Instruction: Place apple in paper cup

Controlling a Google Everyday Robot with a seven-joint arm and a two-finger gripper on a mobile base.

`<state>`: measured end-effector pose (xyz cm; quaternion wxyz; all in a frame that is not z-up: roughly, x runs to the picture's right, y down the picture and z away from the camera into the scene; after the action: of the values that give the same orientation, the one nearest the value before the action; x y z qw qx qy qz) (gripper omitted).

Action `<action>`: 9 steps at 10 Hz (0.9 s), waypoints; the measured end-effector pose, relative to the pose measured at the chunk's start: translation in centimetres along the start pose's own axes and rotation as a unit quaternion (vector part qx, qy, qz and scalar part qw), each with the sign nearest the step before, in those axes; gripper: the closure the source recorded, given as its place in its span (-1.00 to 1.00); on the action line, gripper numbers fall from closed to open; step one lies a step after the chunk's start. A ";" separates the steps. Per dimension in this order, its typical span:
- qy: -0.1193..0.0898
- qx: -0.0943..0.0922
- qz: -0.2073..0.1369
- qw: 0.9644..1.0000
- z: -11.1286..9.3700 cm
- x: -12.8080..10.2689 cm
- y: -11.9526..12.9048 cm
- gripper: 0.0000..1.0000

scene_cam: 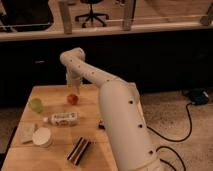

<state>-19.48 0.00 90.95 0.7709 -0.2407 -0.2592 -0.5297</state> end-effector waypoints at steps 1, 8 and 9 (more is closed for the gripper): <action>0.000 0.000 -0.002 1.000 0.0 0.0 0.1 0.26; -0.004 -0.008 -0.007 1.000 0.8 -0.4 -0.6 -0.60; -0.006 -0.010 -0.006 1.000 1.2 -0.4 -0.6 -0.60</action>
<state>-20.36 0.85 91.59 0.7636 -0.2502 -0.2598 -0.5355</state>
